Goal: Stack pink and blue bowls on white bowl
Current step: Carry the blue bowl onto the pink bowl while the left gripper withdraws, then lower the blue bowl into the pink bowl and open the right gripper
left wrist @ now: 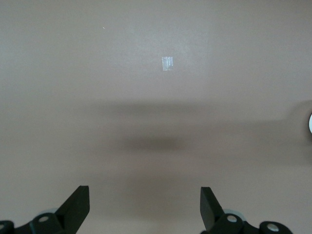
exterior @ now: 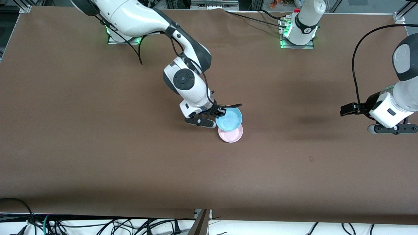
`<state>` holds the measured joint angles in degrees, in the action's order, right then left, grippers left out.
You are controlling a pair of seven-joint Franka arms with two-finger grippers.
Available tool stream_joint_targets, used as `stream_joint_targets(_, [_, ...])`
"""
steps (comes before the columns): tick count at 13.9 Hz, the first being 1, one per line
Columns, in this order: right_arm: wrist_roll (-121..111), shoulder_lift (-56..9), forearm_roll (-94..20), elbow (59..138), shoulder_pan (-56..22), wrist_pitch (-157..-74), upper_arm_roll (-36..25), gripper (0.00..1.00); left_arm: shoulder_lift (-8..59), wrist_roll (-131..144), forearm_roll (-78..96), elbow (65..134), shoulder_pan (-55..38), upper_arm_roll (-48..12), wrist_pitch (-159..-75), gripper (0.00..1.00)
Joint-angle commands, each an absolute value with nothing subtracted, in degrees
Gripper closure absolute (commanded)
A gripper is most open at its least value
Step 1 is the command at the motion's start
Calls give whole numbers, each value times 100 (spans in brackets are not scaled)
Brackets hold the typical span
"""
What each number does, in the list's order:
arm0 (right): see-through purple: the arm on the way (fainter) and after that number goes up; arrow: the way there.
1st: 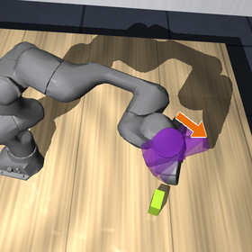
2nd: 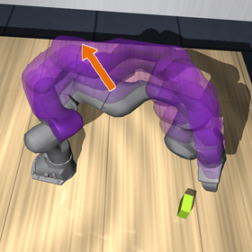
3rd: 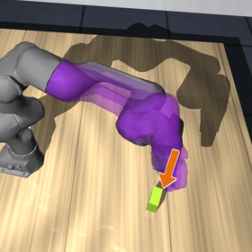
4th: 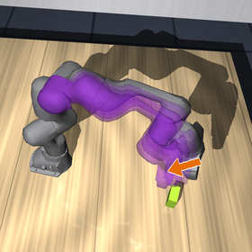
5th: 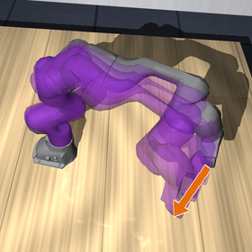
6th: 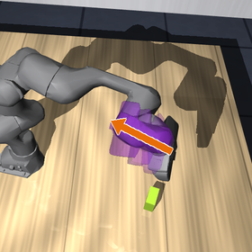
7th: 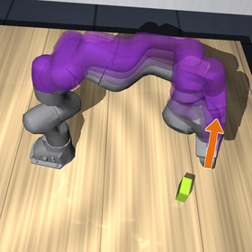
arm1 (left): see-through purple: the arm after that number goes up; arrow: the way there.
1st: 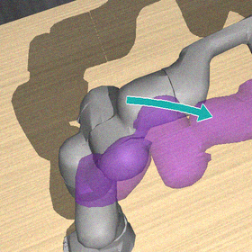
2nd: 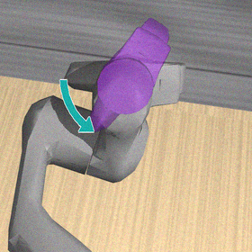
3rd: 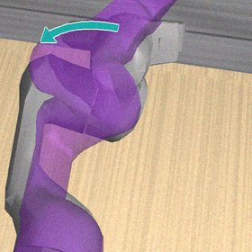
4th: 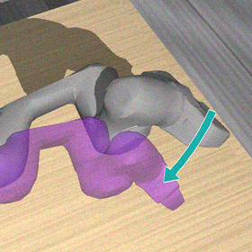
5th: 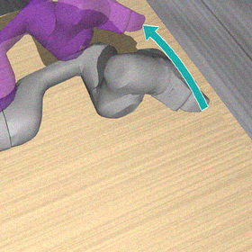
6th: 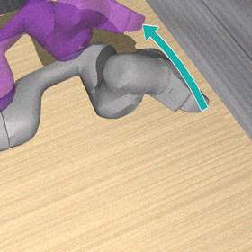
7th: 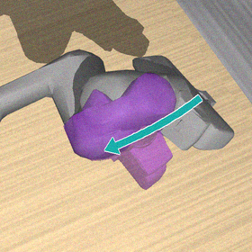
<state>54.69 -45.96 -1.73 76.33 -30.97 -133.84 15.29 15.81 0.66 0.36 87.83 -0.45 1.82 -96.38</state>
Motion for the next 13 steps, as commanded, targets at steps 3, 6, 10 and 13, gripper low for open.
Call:
stream_joint_targets(3, [5519, -4904, 9, 7409, -3216, -13823, 1371, 100, 1811, 0, -88, 8280, -44, 158, -9475, 0])
stream_joint_targets(6, [5519, -5132, 9, 7226, -3418, -14071, 1196, 100, 1811, 17, -26, 8279, -44, 158, -9466, 0])
stream_joint_targets(10, [5511, -5256, 79, 7128, -3726, -14071, 871, 100, 1837, 0, -26, 8279, -35, 158, -9475, 0])
stream_joint_targets(13, [5511, -5273, 88, 7110, -3735, -14080, 853, 100, 1863, -9, -9, 8271, -35, 158, -9475, 0])
